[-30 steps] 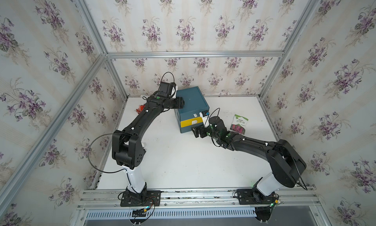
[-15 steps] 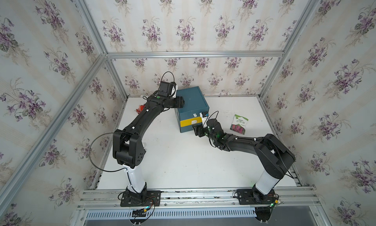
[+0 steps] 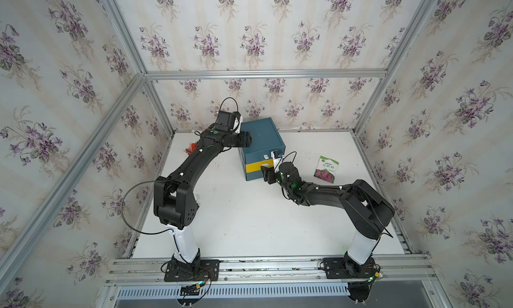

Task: Take the seed bags out of the drawer
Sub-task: Adjust the storage box at the center of the board, then open the drawer in the storage box.

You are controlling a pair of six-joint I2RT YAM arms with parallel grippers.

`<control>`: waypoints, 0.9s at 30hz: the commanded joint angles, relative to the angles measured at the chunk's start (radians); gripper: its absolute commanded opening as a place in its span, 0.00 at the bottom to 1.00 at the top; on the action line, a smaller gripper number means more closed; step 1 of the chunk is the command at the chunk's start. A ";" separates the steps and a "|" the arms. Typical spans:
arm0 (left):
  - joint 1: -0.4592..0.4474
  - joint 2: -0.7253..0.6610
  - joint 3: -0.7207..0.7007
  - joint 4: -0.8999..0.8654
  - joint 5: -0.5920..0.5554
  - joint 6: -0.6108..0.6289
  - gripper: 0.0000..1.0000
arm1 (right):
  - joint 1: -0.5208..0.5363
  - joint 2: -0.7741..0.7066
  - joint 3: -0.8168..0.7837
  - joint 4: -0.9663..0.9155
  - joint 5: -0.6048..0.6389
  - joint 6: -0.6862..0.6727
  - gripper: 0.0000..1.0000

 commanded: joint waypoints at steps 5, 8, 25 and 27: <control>0.002 0.019 0.002 -0.219 -0.015 0.063 0.68 | 0.000 0.018 0.014 0.076 0.010 -0.013 0.72; 0.002 0.019 0.006 -0.225 -0.013 0.069 0.68 | 0.000 0.027 0.022 0.079 0.007 -0.011 0.73; 0.015 0.019 0.001 -0.233 0.006 0.094 0.68 | -0.002 0.099 0.093 0.103 0.015 -0.040 0.66; 0.017 0.017 -0.002 -0.231 0.012 0.097 0.68 | -0.002 0.109 0.103 0.105 0.012 -0.044 0.57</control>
